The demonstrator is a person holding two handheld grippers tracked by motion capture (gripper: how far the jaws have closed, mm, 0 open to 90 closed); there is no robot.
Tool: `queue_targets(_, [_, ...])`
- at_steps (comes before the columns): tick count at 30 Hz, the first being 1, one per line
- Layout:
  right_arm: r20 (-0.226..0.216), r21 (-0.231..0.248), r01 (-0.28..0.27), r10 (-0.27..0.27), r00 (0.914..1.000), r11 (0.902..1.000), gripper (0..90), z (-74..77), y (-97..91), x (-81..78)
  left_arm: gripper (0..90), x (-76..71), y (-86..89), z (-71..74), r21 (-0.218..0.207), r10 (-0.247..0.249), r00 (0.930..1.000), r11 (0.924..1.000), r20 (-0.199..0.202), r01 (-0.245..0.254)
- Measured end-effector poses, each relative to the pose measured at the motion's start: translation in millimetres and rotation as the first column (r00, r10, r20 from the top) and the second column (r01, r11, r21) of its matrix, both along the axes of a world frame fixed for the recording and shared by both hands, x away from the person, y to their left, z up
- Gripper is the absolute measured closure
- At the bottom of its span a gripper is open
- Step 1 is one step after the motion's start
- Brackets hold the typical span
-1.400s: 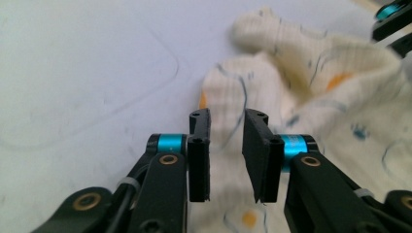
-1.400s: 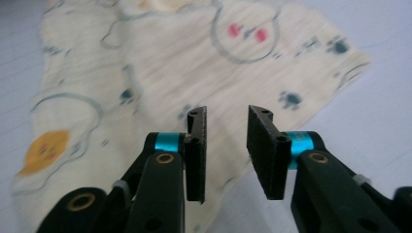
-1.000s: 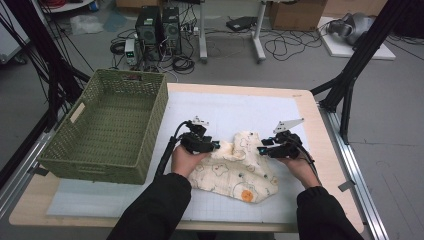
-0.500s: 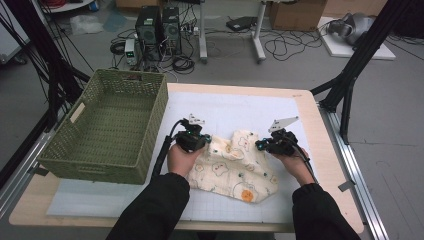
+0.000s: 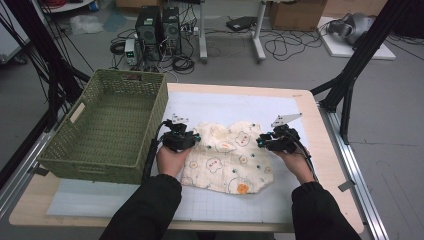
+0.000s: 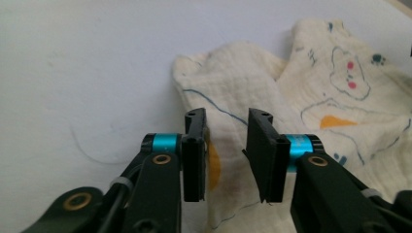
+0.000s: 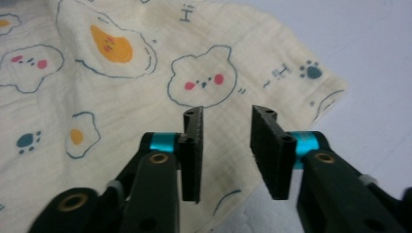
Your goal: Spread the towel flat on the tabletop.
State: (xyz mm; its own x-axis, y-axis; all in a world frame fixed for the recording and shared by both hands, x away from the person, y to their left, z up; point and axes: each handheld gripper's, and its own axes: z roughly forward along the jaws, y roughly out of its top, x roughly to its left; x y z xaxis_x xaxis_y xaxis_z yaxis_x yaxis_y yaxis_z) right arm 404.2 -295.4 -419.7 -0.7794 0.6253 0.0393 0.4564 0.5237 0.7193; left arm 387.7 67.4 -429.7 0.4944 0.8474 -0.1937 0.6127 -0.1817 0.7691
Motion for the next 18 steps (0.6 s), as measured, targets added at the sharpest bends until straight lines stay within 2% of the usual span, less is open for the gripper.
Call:
queue_targets(2, [-0.031,-0.014,-0.004,0.004,0.9995,0.9999,59.9,-6.5,1.1,0.2,67.4,2.2,-1.8,-5.5,0.017,-0.008,0.9996,0.9998,-0.029,0.008])
queue_targets(3, [-0.045,-0.032,-0.011,0.01,0.999,0.9994,60.2,-9.6,2.9,0.5,72.0,3.2,-2.7,-8.9,0.037,-0.023,0.9986,0.999,-0.047,0.024])
queue_targets(5, [-0.057,-0.067,-0.024,0.02,0.9982,0.9975,66.1,-14.8,8.0,1.5,84.7,3.1,-4.9,-12.2,0.064,-0.045,0.9969,0.9968,-0.065,0.049])
queue_targets(9, [-0.053,-0.074,-0.05,0.046,0.9975,0.996,85.9,-15.1,11.7,0.7,87.0,0.6,-5.5,-9.9,0.092,-0.035,0.9972,0.9949,-0.065,0.041])
queue_targets(11, [-0.064,-0.087,-0.063,0.057,0.9963,0.9942,88.1,-13.1,10.8,-1.6,87.3,-1.1,-3.6,-7.8,0.109,-0.023,0.9978,0.9936,-0.062,0.03])
queue_targets(14, [-0.083,-0.108,-0.09,0.081,0.9932,0.99,88.4,-10.3,7.2,-6.7,87.3,-5.8,1.7,-4.0,0.101,-0.017,0.9981,0.9946,-0.058,0.023])
queue_targets(16, [-0.127,-0.087,-0.134,0.123,0.9843,0.9871,88.2,-6.3,4.4,-14.0,87.2,-10.9,5.6,-3.2,0.093,-0.035,0.9972,0.9948,-0.066,0.041])
queue_targets(18, [-0.136,-0.098,-0.169,0.155,0.9784,0.9807,85.4,-0.9,6.4,-20.0,86.5,-15.3,9.3,-2.0,0.059,-0.062,0.9967,0.9961,-0.053,0.065])
